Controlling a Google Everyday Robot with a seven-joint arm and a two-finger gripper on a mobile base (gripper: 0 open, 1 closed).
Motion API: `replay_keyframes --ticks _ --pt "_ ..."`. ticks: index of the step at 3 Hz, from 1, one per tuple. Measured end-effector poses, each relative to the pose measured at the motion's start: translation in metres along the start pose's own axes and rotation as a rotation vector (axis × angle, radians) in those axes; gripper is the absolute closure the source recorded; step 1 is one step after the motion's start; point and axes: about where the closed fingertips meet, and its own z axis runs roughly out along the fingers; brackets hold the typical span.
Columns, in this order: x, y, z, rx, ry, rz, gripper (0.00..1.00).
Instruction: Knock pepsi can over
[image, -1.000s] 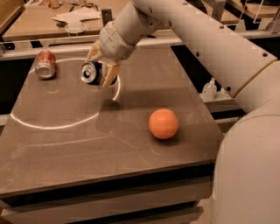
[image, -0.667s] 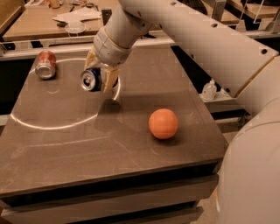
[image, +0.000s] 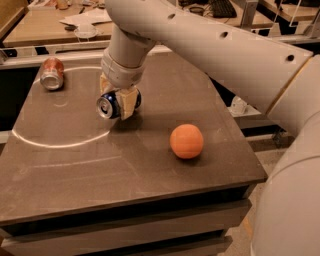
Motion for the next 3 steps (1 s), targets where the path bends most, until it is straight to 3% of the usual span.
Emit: replay_keyframes --ticks 2,3 --pt "0.011 0.011 0.011 -0.086 0.057 0.031 0.12" --pt "0.027 0.007 0.002 -0.119 0.005 0.066 0.00"
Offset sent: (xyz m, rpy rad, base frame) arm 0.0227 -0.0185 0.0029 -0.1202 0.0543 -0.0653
